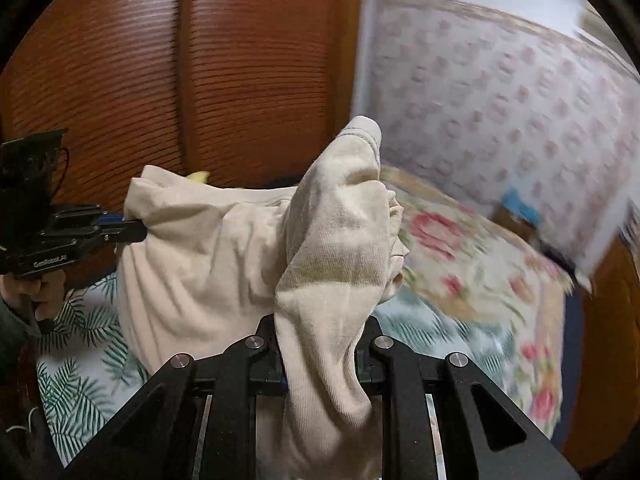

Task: Fold small clothes
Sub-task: 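Grasp the folded shirt with both grippers and lift it toward the yellow plush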

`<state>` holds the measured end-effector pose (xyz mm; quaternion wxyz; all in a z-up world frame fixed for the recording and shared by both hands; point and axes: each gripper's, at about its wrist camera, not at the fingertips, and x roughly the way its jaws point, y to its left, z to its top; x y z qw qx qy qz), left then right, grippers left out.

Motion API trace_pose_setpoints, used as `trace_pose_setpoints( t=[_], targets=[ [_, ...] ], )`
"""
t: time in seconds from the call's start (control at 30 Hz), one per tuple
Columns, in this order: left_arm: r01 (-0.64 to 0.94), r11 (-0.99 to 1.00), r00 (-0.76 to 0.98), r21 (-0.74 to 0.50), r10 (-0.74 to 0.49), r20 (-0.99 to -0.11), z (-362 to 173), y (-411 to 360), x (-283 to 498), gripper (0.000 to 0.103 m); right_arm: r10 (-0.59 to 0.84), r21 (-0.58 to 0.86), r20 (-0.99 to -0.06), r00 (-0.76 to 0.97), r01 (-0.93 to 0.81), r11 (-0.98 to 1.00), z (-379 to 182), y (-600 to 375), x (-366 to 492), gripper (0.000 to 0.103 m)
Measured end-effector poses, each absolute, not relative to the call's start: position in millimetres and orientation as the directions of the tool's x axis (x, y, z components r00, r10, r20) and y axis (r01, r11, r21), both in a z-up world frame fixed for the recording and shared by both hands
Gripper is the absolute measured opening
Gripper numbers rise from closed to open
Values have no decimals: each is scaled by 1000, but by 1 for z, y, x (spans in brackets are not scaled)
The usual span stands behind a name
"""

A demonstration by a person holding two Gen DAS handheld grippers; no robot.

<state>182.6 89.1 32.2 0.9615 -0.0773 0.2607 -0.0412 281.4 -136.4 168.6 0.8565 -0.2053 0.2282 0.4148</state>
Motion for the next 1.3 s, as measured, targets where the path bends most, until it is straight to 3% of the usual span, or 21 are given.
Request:
trace_pose_setpoints(
  t=[0.37,0.63,0.97,1.3],
  targets=[
    [-215,943,873,-253,70,-483,13,186,111,10,698,-297,-598,395,-917,264,178,29,268,20],
    [-281,923,879,-263,138,-457,27,199,76,10,726,-310,-613,312,-940,142,183,61,273,20],
    [-321,907,782,-271,93,-616,-39,216,125,5,588,-285,-744,317,-947,151,101,92,357,20],
    [-294,927,713,-232,51,-699,-66,211,149,5,578,-217,-747,327,-943,253,71,147,392,22]
  ],
)
